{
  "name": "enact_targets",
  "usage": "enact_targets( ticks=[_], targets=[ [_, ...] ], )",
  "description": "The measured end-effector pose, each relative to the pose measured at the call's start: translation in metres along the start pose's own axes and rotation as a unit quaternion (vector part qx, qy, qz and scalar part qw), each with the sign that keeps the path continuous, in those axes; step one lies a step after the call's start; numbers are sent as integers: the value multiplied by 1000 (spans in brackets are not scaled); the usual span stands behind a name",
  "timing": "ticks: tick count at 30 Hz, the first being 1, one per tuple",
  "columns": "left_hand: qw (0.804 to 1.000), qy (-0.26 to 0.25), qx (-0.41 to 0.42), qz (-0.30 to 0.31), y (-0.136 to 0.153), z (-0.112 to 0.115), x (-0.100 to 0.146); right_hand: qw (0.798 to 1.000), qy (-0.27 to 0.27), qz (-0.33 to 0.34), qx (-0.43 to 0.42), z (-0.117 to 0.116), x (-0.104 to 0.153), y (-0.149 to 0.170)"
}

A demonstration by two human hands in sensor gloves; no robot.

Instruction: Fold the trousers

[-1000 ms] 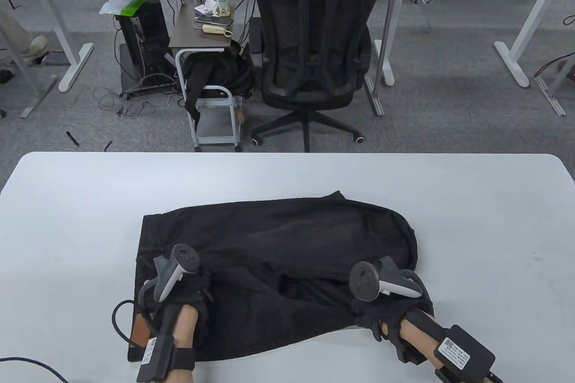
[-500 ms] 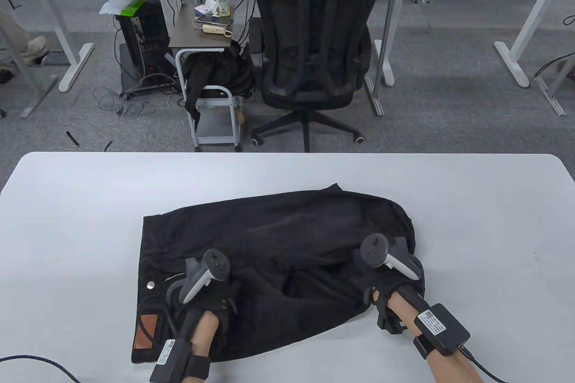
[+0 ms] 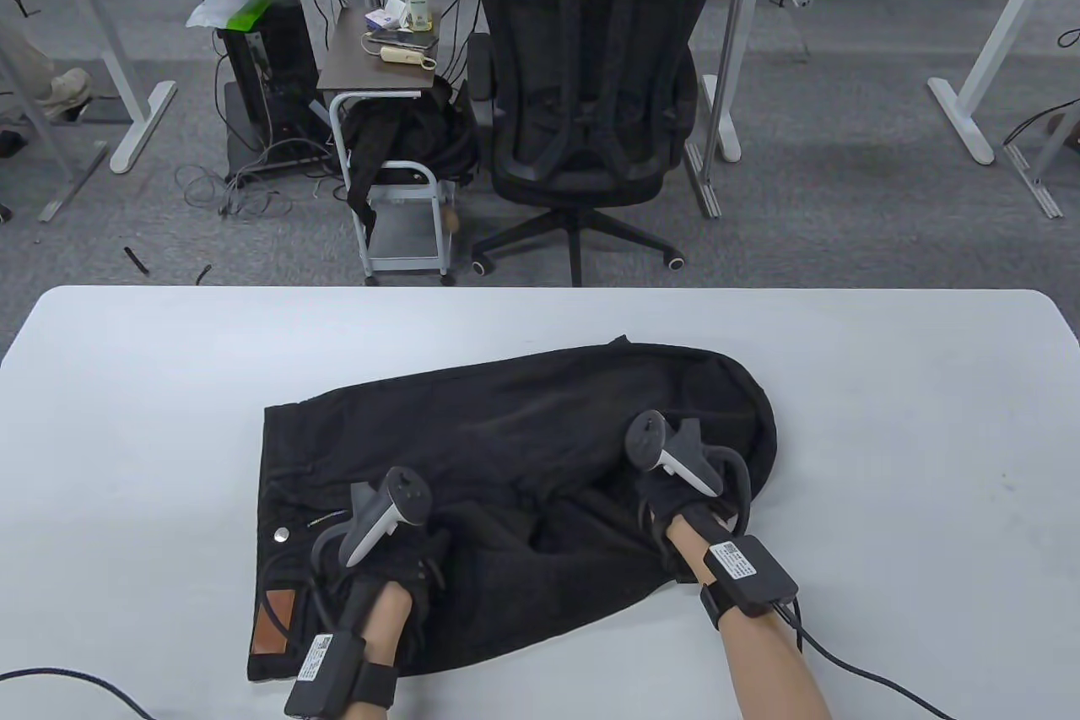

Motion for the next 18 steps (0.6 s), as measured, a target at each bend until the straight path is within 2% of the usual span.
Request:
enact_targets(
  ticks=[2, 4, 6, 9, 13, 15, 17, 18],
  targets=[
    [1000, -1, 1, -8, 6, -2, -2, 999, 3, 14, -29, 8, 5, 5],
    [1000, 0, 17, -13, 12, -3, -4, 997, 31, 21, -61, 22, 14, 16],
    [999, -1, 32, -16, 18, -5, -6, 996, 61, 23, -58, 40, 23, 30],
    [999, -5, 43, -25, 23, -7, -7, 992, 114, 12, -57, 71, 40, 55],
    [998, -6, 57, -37, 29, -9, -9, 976, 208, -2, -67, 117, 74, 82],
    [997, -3, 56, -43, 32, -10, -10, 969, 233, -13, -77, 130, 90, 92],
    [997, -9, 65, -44, 34, -13, -9, 966, 244, -2, -83, 131, 101, 97],
    [996, -9, 70, -46, 34, -13, -9, 973, 219, -2, -69, 126, 104, 98]
  ],
)
Point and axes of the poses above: the tracker on the back of each hand, its own y axis roughly to the little-finger side, its own x axis roughly from the fingertips to the wrist, z = x × y, the point moved 3 cm from there along -x, roughly from the wrist to the fingertips, and after that the axes turned 3 degrees about x, right-handed, at the moved point
